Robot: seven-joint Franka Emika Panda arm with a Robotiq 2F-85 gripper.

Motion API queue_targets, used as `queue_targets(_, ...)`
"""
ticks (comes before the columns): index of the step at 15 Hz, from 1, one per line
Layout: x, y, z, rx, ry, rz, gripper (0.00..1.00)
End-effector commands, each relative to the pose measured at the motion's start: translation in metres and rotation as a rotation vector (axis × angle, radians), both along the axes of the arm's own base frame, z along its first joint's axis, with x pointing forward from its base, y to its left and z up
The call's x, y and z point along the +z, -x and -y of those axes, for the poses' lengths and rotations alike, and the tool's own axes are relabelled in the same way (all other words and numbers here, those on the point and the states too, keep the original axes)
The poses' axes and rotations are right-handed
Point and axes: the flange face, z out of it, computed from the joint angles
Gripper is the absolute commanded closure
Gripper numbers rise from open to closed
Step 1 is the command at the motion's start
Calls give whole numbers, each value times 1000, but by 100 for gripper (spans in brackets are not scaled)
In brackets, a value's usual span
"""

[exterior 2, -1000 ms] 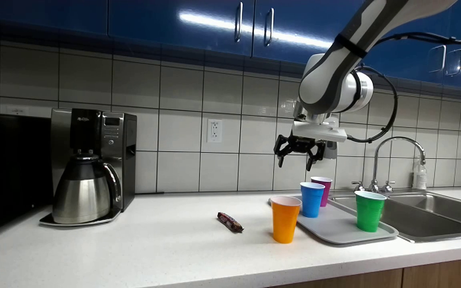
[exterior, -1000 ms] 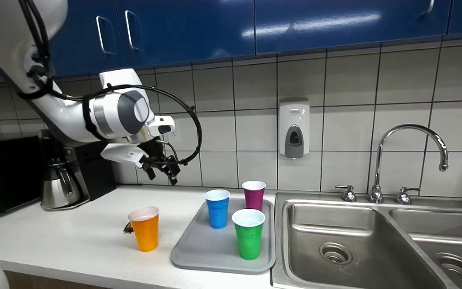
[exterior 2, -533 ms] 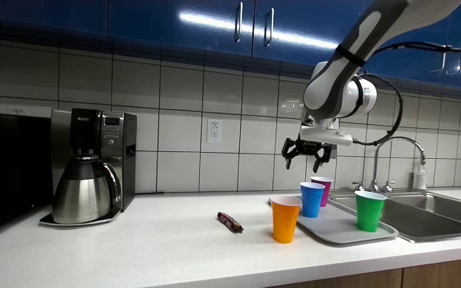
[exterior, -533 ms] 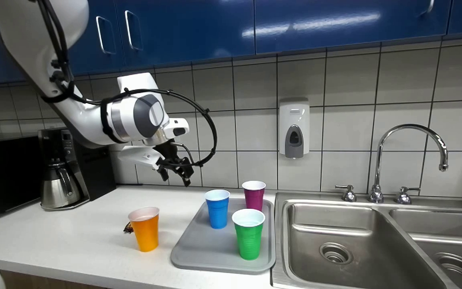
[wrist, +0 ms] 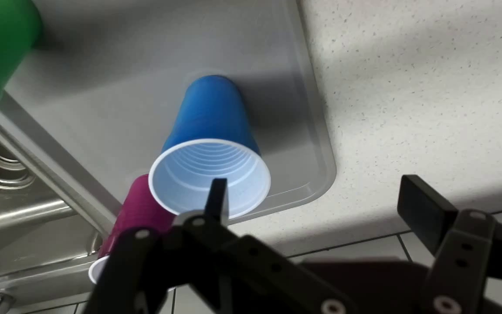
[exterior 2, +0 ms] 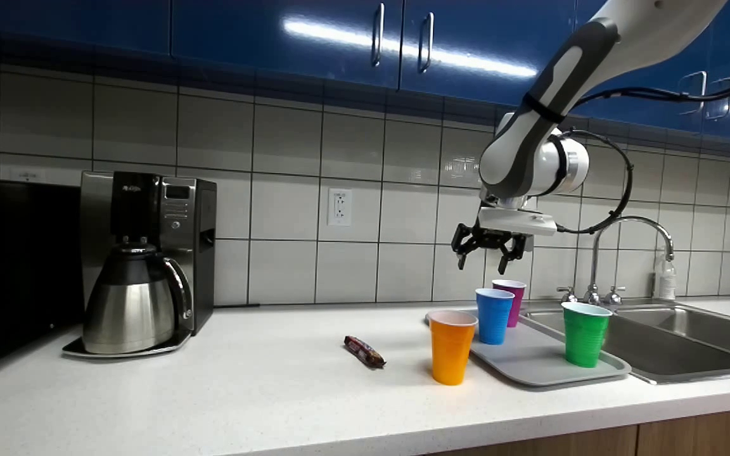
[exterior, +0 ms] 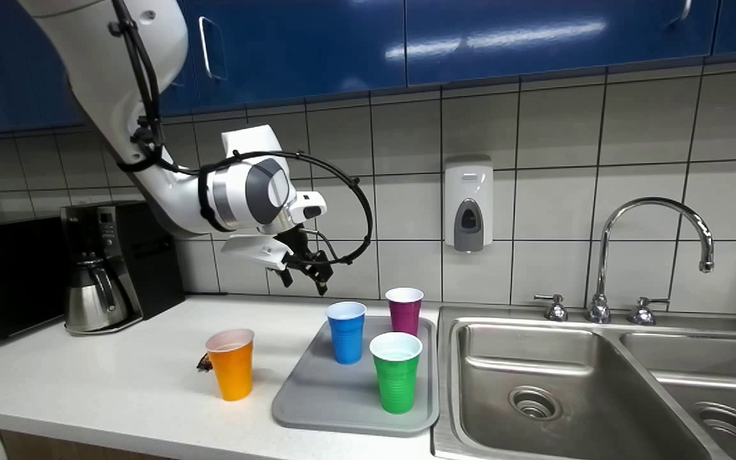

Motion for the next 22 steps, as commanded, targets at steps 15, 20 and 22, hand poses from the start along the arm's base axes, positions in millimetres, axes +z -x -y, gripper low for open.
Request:
queue_targets(15, -54, -80, 26, -6, 8, -48, 0)
queue_targets(20, -63, -84, 30, -15, 9, -62, 0)
queue_targets(22, -66, -84, 30, -17, 10, -65, 0)
